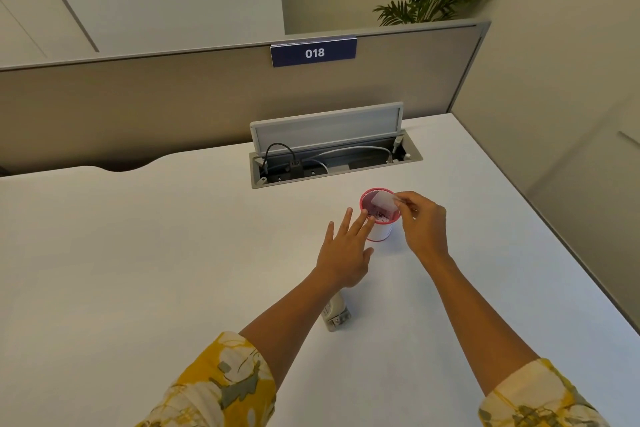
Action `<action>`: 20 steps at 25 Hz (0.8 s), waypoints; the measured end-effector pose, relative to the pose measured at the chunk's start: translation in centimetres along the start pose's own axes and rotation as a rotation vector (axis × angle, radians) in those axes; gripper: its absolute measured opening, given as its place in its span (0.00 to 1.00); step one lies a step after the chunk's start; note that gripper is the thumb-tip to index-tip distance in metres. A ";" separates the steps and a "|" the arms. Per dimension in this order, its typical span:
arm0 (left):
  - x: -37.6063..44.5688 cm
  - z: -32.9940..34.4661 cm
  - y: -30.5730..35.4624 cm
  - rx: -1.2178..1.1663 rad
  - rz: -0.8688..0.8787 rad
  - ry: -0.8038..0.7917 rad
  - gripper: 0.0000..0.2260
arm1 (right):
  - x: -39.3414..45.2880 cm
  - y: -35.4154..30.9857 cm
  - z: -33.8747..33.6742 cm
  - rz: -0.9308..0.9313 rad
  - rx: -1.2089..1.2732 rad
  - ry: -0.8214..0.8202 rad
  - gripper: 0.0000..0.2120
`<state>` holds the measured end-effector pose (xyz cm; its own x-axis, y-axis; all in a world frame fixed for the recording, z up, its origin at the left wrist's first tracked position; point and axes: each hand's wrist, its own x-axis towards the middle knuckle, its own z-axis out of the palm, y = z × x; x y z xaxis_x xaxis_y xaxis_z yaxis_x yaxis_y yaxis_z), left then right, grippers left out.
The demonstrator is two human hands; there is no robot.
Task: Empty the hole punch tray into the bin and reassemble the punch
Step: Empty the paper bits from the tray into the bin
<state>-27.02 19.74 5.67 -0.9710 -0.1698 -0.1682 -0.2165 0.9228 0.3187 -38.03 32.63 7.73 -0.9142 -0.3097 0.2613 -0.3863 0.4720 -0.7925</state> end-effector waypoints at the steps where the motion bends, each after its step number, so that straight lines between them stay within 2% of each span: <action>1: 0.0 0.0 0.0 -0.001 -0.001 -0.003 0.29 | -0.1 0.2 0.0 0.009 -0.014 0.002 0.14; 4: 0.0 0.0 0.0 0.005 -0.002 -0.003 0.29 | -0.4 0.5 -0.1 0.003 -0.044 0.030 0.14; 10: 0.0 0.1 -0.1 0.029 -0.002 -0.012 0.30 | -1.4 -0.2 0.1 -0.117 -0.184 -0.067 0.13; 20: -0.1 0.4 -0.1 0.032 0.002 -0.022 0.31 | -2.1 -0.8 0.0 -0.088 -0.213 -0.018 0.14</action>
<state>-26.90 19.84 5.26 -0.9689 -0.1604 -0.1883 -0.2107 0.9339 0.2889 -35.82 32.86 7.79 -0.8745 -0.3708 0.3128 -0.4830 0.6053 -0.6328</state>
